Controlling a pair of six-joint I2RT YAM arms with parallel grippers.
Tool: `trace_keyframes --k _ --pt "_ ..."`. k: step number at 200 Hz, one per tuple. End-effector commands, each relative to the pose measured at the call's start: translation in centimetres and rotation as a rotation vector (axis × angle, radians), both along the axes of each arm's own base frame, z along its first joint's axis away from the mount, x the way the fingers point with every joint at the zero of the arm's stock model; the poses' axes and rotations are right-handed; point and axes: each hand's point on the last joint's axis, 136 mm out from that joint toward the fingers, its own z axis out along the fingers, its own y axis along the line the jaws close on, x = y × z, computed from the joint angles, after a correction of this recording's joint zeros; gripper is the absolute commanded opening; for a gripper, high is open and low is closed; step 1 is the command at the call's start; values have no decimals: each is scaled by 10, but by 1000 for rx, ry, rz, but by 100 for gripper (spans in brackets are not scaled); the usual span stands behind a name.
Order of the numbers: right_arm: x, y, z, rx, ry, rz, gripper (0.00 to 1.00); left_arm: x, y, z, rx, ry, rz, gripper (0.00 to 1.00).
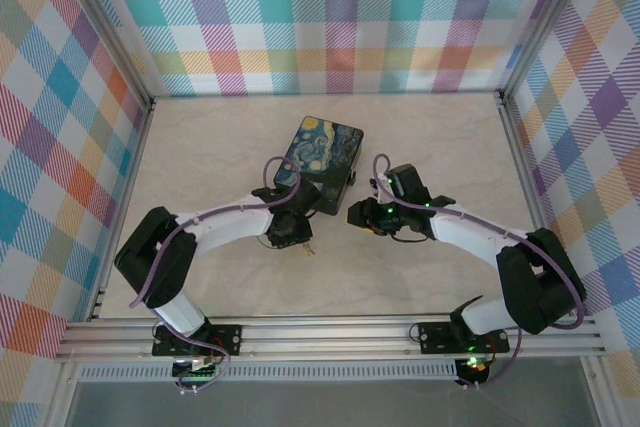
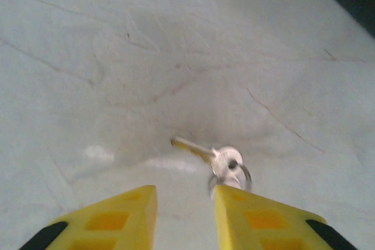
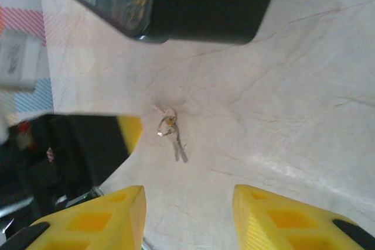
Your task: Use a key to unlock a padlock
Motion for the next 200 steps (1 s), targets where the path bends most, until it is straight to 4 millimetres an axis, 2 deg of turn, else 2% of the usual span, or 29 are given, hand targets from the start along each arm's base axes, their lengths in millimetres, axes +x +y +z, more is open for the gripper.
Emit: trace_keyframes --k 1,35,87,137,158,200 --pt "6 -6 8 -7 -12 -25 43 -19 -6 15 19 -10 -73 35" --pt "7 -5 8 1 -14 -25 43 -27 -18 3 23 0 -93 36" --pt "5 -7 11 0 -20 -16 43 -6 -37 -10 45 -24 -104 36" --pt "4 -13 16 0 -30 -21 43 -3 -26 -27 138 -13 -87 35" --pt "5 -15 16 1 -32 -24 43 -3 -22 -26 155 -9 -88 35" --pt "6 -13 14 6 -26 -19 44 1 -21 -9 170 -33 -107 35"
